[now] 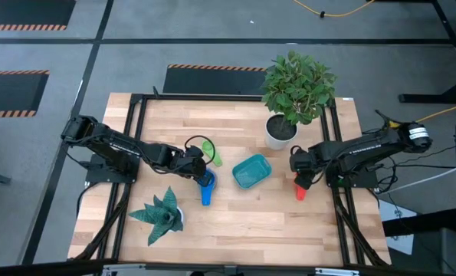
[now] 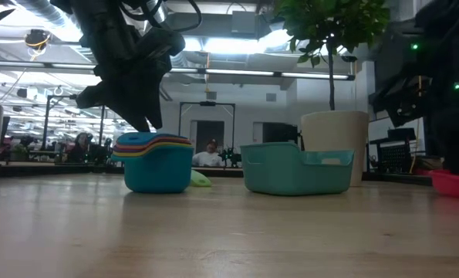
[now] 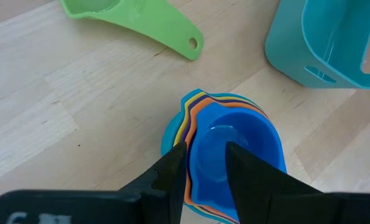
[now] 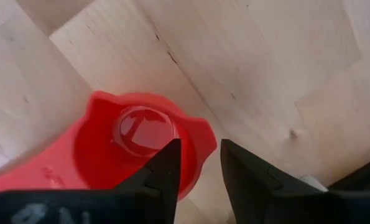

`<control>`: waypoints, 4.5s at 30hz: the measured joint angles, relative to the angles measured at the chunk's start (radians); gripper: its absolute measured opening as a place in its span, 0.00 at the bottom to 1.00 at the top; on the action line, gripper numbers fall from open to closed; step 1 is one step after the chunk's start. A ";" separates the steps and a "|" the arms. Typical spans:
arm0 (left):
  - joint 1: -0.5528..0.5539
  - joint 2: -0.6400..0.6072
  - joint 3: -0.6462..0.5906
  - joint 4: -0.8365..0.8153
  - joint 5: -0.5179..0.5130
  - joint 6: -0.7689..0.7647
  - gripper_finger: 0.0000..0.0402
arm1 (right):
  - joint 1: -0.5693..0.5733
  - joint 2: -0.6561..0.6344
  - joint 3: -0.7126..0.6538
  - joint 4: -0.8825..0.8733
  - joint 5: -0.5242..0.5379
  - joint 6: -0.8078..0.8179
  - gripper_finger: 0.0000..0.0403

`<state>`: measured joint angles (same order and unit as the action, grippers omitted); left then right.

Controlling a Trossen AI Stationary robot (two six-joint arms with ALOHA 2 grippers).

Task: Nest measuring cups in basket
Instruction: Stack the red measuring cup on top of the blue measuring cup

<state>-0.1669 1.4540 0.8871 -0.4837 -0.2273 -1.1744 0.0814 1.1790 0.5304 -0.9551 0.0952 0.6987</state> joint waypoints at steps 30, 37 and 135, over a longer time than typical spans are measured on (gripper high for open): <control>0.000 -0.132 0.000 -0.004 -0.018 0.197 0.26 | 0.000 0.004 0.053 -0.030 -0.018 0.001 0.04; 0.000 -0.263 0.000 0.001 -0.024 0.329 0.26 | 0.000 0.004 0.161 -0.072 -0.018 0.000 0.04; 0.000 -0.898 0.000 -0.294 -0.102 0.759 0.26 | 0.000 0.834 0.977 0.660 -0.062 -0.177 0.05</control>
<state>-0.1671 0.5560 0.8871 -0.7776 -0.3292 -0.4152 0.0814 2.0126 1.5070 -0.2951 0.0330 0.5220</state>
